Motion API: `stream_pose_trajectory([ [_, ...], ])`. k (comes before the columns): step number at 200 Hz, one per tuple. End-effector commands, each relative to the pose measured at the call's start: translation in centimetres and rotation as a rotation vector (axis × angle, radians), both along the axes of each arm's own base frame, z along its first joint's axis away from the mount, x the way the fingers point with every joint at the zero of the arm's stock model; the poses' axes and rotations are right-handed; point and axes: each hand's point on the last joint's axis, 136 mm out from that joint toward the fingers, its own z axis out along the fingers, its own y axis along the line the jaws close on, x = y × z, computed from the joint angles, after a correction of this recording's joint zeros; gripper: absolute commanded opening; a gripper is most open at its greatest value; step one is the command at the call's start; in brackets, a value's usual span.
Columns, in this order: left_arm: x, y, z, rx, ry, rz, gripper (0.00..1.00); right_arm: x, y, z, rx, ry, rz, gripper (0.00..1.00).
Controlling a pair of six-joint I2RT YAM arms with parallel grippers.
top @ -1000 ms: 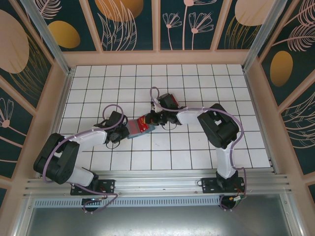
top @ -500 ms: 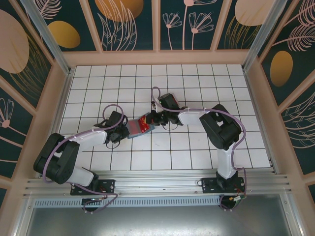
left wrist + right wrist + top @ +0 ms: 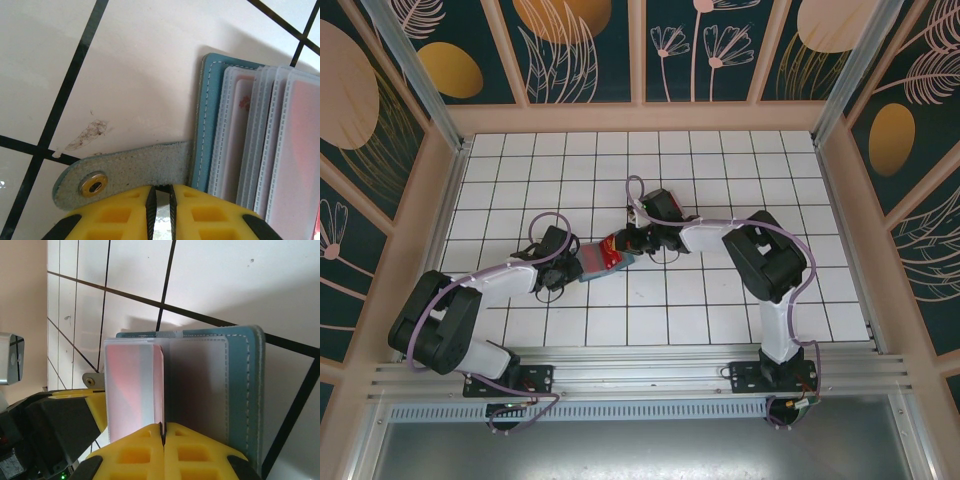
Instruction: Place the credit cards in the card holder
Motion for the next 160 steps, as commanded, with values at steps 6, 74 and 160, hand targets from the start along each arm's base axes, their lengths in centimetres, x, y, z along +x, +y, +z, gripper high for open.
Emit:
stream_pose_trajectory([
  [6,0.1,-0.9,-1.1,-0.037,0.01,-0.031,0.2,-0.4,0.5,-0.7,-0.001,0.023,0.037,0.06],
  [74,0.1,-1.0,-1.2,-0.041,0.011,-0.031,0.2,-0.9,0.9,-1.3,0.009,0.045,0.048,0.06],
  [160,0.1,-1.1,-1.2,-0.043,0.013,-0.032,0.19,-0.4,0.3,-3.1,-0.056,0.001,0.025,0.06],
])
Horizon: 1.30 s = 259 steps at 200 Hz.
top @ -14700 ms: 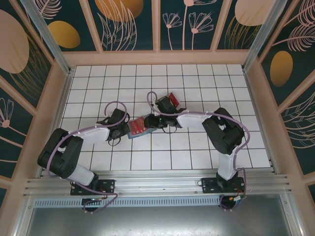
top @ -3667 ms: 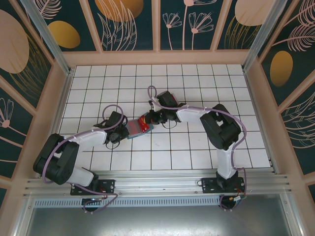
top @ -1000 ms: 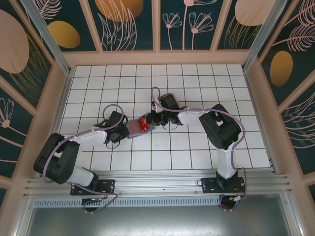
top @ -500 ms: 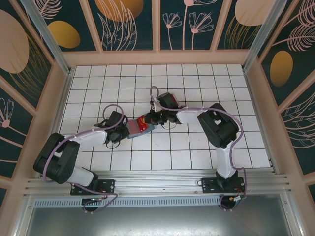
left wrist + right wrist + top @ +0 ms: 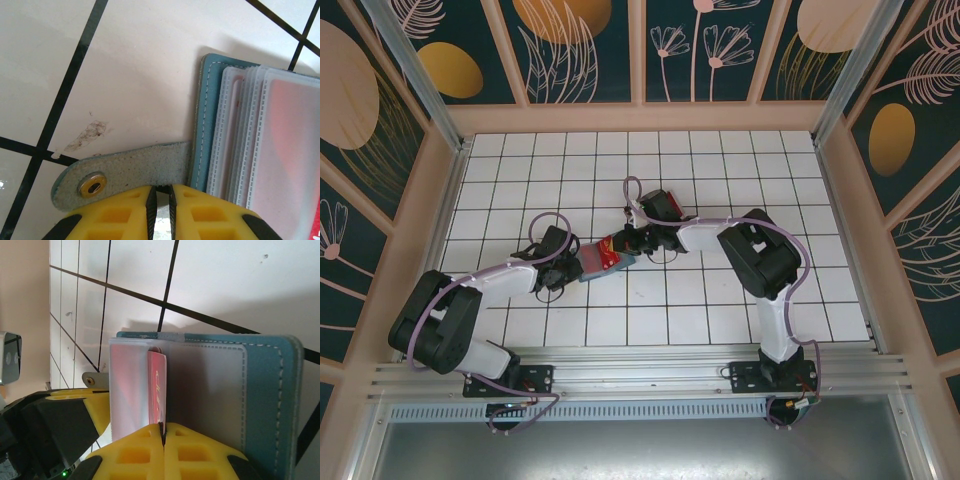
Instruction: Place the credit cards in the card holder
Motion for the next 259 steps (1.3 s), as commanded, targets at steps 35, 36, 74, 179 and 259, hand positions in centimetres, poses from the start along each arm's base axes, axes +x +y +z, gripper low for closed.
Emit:
stream_pose_trajectory([
  [35,0.1,-1.0,-1.1,-0.044,0.011,-0.031,0.19,0.4,-0.4,-2.6,-0.103,-0.063,-0.008,0.06],
  [36,0.1,-1.0,-1.1,-0.043,0.011,-0.031,0.19,0.4,-0.4,-2.6,-0.106,-0.064,-0.009,0.06],
  [74,0.1,-1.0,-1.1,-0.044,0.009,-0.033,0.2,1.0,-0.5,-2.4,-0.128,-0.111,-0.017,0.05],
  [179,0.1,-1.1,-1.1,-0.051,0.01,-0.031,0.19,1.2,-0.2,-2.1,-0.18,-0.241,0.035,0.05],
  [259,0.4,-1.4,-0.9,-0.056,0.004,-0.036,0.19,-0.8,1.7,-0.9,-0.106,-0.156,0.027,0.06],
])
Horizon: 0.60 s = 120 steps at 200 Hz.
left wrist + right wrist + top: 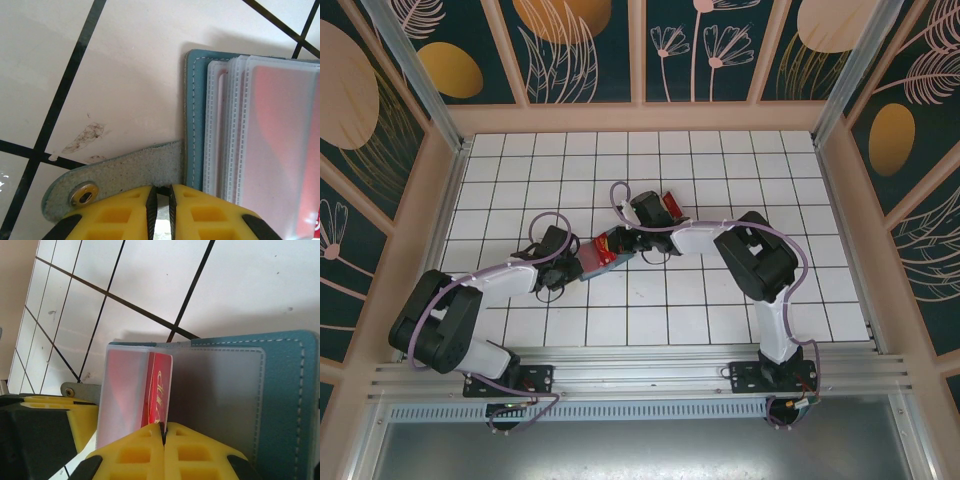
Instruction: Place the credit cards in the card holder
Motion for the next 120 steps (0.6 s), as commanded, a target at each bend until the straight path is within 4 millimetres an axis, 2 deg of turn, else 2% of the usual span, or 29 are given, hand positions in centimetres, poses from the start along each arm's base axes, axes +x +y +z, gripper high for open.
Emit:
stream_pose_trajectory([
  [1,0.3,-1.3,-0.8,-0.053,0.006,-0.035,0.19,-1.3,0.4,-0.9,-0.033,0.056,-0.021,0.06],
  [24,0.4,-1.3,-0.8,-0.053,0.005,-0.037,0.19,-1.5,0.4,-1.7,-0.075,0.055,-0.033,0.06],
  [94,0.8,-1.6,-0.7,-0.054,0.003,-0.043,0.19,-3.6,2.7,-3.5,-0.169,0.046,0.083,0.06],
  [120,0.8,-1.7,-0.7,-0.055,0.004,-0.045,0.19,-3.8,2.3,-3.7,-0.191,0.046,0.089,0.06],
])
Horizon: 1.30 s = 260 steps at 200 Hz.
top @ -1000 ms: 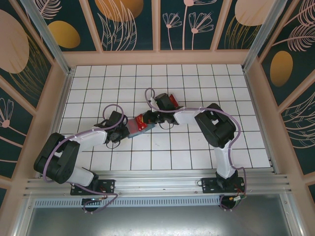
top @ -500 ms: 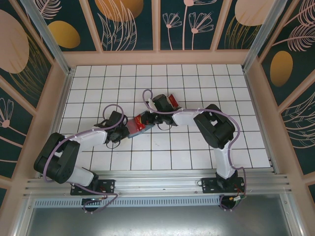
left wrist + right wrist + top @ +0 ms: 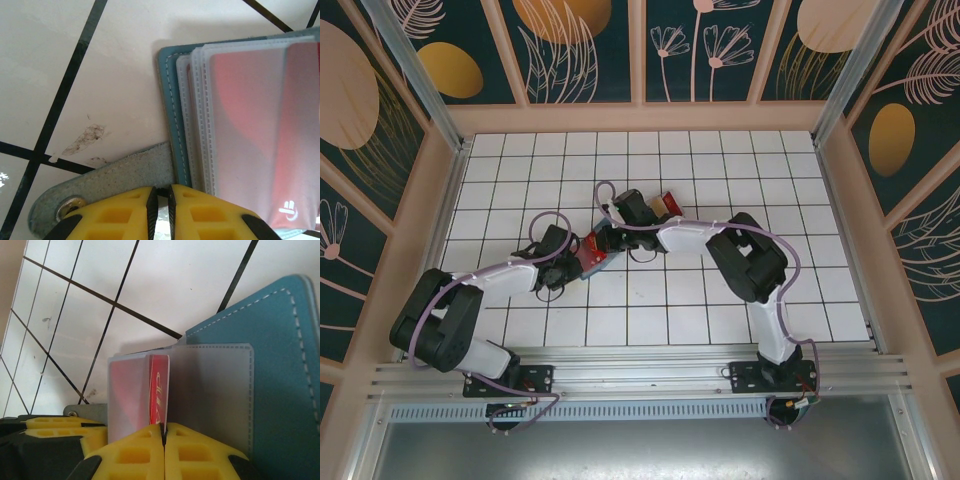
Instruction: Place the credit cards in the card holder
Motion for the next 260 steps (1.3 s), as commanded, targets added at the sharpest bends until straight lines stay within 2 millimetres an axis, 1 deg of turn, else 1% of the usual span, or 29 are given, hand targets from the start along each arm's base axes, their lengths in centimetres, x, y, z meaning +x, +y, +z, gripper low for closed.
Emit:
stream_pose_trajectory([
  [1,0.7,-1.7,-0.7,-0.057,-0.003,-0.047,0.19,-3.9,-0.4,-4.2,-0.122,0.085,0.084,0.06],
  [29,0.7,-1.5,-0.8,-0.048,-0.003,-0.046,0.19,-3.8,-1.4,-3.8,-0.134,0.088,0.09,0.07],
  [50,0.5,-1.5,-1.2,-0.045,0.008,-0.048,0.19,-3.6,-2.0,-3.2,-0.133,0.093,0.1,0.06],
  [87,0.4,-1.4,-1.1,-0.047,0.004,-0.043,0.19,-3.2,-3.5,-2.1,-0.097,0.125,0.097,0.06],
  [111,0.4,-1.4,-1.2,-0.048,0.005,-0.043,0.19,-2.9,-4.2,-2.0,-0.098,0.132,0.091,0.06],
  [130,0.4,-1.4,-1.2,-0.052,0.006,-0.042,0.19,-3.0,-3.9,-1.9,-0.093,0.136,0.093,0.06],
  [145,0.5,-1.5,-1.1,-0.054,0.003,-0.042,0.19,-3.4,-3.2,-2.0,-0.074,0.148,0.105,0.06],
  [175,0.5,-1.5,-1.0,-0.054,0.001,-0.042,0.19,-3.8,-1.9,-2.6,-0.076,0.16,0.133,0.06],
  [189,0.4,-1.4,-0.9,-0.051,0.002,-0.041,0.19,-4.0,-1.6,-2.8,-0.08,0.172,0.147,0.06],
  [219,0.4,-1.3,-0.9,-0.048,0.0,-0.04,0.19,-4.3,-1.8,-3.1,-0.108,0.183,0.179,0.06],
  [236,0.4,-1.4,-1.0,-0.049,0.002,-0.039,0.19,-4.4,-2.5,-3.4,-0.126,0.193,0.175,0.05],
  [260,0.5,-1.5,-1.0,-0.055,0.001,-0.04,0.19,-4.0,-3.4,-3.1,-0.123,0.206,0.152,0.05],
])
